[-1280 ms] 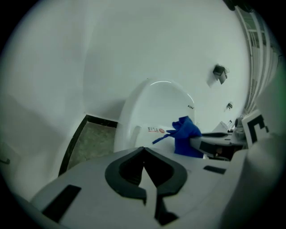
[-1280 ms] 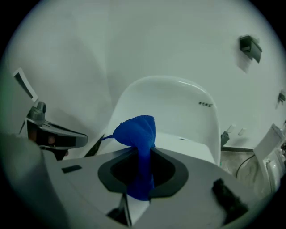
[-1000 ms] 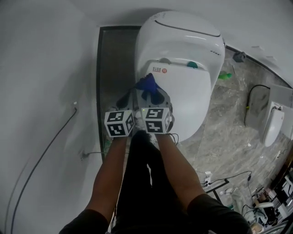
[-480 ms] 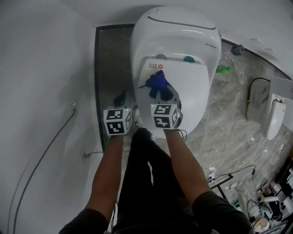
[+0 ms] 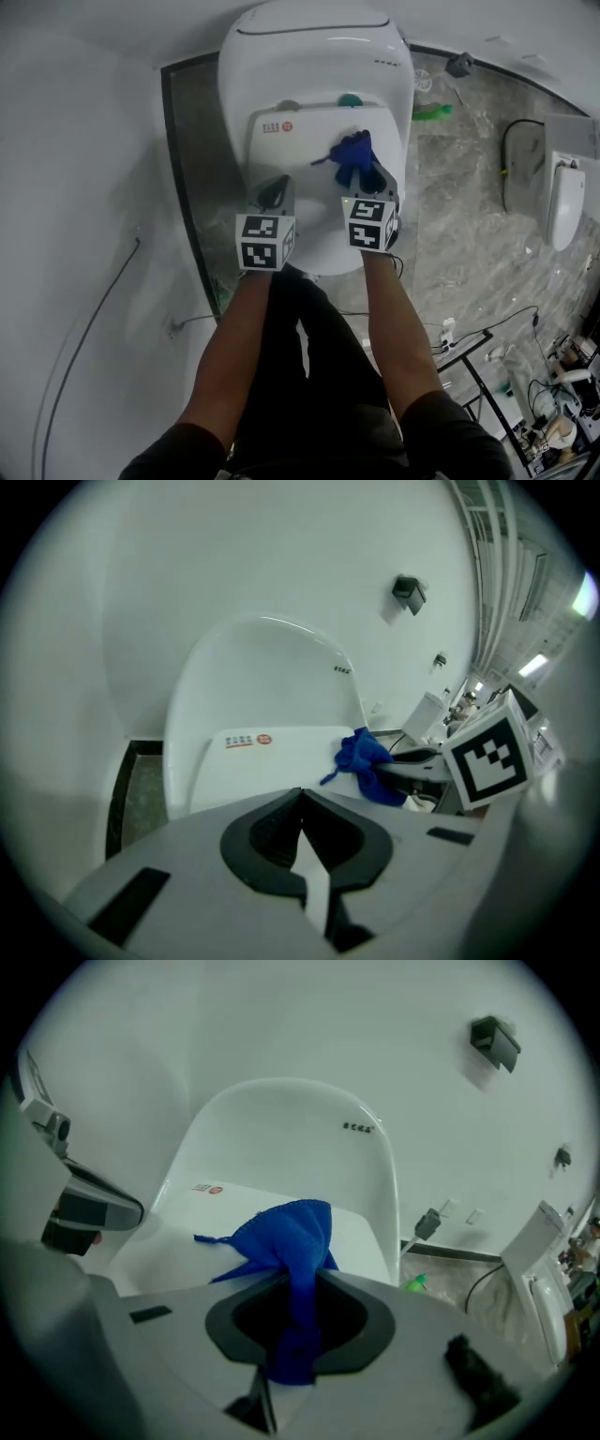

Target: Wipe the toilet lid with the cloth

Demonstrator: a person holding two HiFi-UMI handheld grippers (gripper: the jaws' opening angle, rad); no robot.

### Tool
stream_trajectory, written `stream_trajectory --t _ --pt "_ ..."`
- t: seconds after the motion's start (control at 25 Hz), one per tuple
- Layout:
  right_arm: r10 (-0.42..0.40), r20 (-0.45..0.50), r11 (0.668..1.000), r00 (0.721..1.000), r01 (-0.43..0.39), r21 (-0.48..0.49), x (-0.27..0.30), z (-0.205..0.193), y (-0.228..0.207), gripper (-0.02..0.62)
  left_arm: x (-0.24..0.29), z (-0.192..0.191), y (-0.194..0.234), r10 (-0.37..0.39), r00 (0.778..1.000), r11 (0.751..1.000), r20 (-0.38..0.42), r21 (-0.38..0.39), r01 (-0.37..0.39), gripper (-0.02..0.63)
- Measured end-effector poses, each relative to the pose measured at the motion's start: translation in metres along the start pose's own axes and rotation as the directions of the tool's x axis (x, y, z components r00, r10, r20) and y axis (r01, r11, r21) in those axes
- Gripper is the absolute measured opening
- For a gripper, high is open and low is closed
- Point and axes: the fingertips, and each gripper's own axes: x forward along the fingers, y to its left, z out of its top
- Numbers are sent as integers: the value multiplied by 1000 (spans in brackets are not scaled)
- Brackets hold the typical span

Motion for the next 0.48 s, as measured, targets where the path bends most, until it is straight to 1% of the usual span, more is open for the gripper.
stream_trajectory --t 0.12,0.2,0.32,0.36,0.48 --pt "-42 -10 999 999 42 28 1 -12 -29 67 13 2 -29 -57 998 998 -16 10 58 11" --pt "-82 -20 994 996 83 65 2 -22 -49 66 20 2 -44 -83 996 996 -22 15 84 11" --pt "-154 -61 974 986 162 160 4 -40 -83 66 28 0 -58 -100 995 995 -31 15 100 11" --pt "-169 -69 969 983 179 171 5 -46 -92 66 29 -1 -61 -101 994 995 -34 4 101 11" --pt "-184 -58 974 981 190 127 9 -51 -103 66 29 -2 -67 -97 995 995 -27 -27 96 11"
